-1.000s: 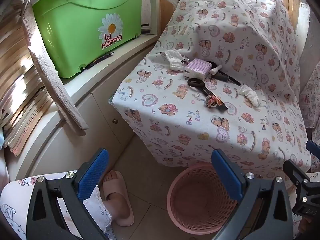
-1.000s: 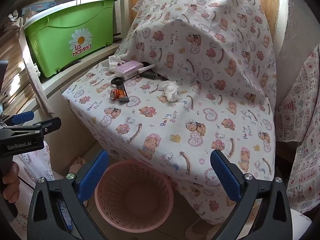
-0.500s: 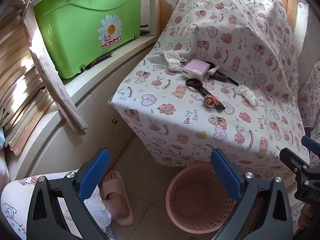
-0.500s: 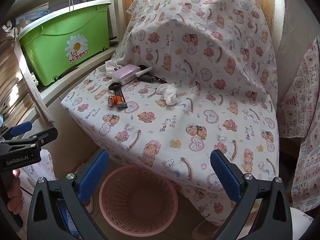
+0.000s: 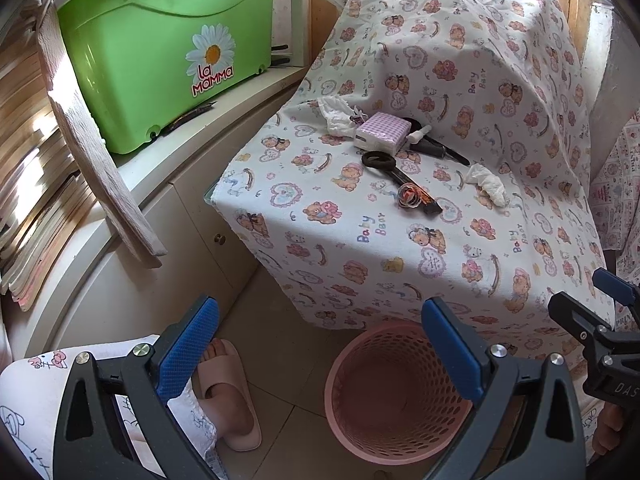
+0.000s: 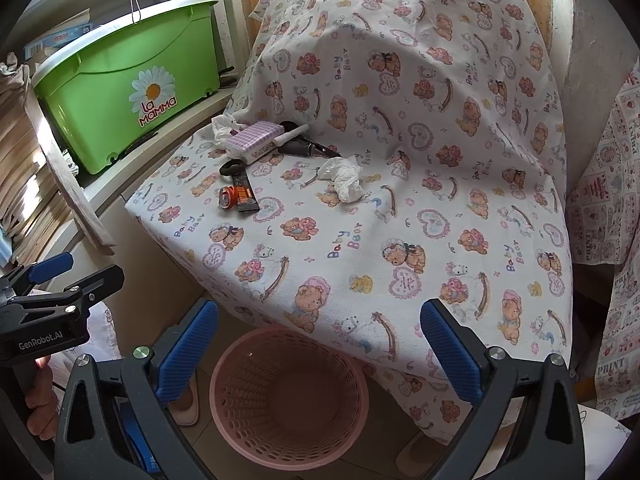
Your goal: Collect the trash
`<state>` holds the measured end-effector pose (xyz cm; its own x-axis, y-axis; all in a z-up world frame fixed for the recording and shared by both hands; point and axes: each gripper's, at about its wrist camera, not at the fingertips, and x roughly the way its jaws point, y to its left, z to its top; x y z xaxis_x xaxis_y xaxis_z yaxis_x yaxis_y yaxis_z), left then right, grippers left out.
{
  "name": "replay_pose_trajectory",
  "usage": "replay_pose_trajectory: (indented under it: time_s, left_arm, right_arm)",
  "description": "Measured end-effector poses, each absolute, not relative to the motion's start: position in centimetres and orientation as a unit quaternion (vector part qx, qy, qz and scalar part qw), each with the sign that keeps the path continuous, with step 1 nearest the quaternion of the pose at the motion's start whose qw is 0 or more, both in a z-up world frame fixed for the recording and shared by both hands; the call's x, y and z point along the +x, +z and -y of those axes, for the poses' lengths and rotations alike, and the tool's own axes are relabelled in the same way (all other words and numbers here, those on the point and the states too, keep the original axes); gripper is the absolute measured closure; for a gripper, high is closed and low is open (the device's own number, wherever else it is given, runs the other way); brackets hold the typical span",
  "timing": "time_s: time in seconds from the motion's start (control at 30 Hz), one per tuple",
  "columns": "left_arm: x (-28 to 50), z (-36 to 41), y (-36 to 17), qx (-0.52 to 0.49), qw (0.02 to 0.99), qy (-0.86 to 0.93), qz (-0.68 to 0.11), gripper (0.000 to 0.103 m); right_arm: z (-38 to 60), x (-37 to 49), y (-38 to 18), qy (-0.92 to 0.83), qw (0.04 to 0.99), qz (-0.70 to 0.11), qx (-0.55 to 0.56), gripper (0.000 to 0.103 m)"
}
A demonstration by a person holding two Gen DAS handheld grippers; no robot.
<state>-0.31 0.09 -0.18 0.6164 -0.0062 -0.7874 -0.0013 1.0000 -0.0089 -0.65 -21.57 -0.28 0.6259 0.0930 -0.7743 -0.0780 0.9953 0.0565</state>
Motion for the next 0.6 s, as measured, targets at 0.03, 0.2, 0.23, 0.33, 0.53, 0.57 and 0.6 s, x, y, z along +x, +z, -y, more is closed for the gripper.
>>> replay_pose_trajectory:
  time_s: [0.03,0.2,0.23,0.33,0.53,0.57,0.6]
  left_arm:
    - [-0.29,-0.25,-0.23,-0.007,0.898,-0.002,-0.44,0.003]
    - [-0.09,-0.41,-0.56,-0.011,0.894,-0.002,-0.447,0.003]
    - [-0.09,-0.45,-0.57,-0.012,0.895,-0.001,-0.447,0.003]
    - [-0.07,-0.45,-0.54,-0.011,0.895,-0.002,-0.447,0.003]
    - [-0.14,-0.13,-0.66,-0.009,0.893,-0.006,-0.45,0.003]
    - [-0.19,-0.05,-0.69,-0.006,0.893,-0.007,-0.45,0.003]
    - [-0.25,0.04,-0.7,-0.004,0.893,-0.007,-0.449,0.003]
  right_arm:
    - [21.47,-0.64,-0.33,0.045,0.902,-0.43,0.006,0.001]
    - [21.18,-0.83,-0.36,0.05,0.903,-0.428,-0.001,0.001]
    - [21.11,-0.88,-0.32,0.051,0.903,-0.427,-0.003,0.001]
    - [20.97,-0.97,-0.28,0.051,0.904,-0.424,-0.005,0.001]
    - [20.79,-1.03,-0.32,0.054,0.904,-0.425,-0.005,0.001]
    - [20.73,-1.08,-0.34,0.055,0.903,-0.425,-0.005,0.001]
    - [20.63,-1.12,-0.37,0.055,0.903,-0.425,-0.007,0.001]
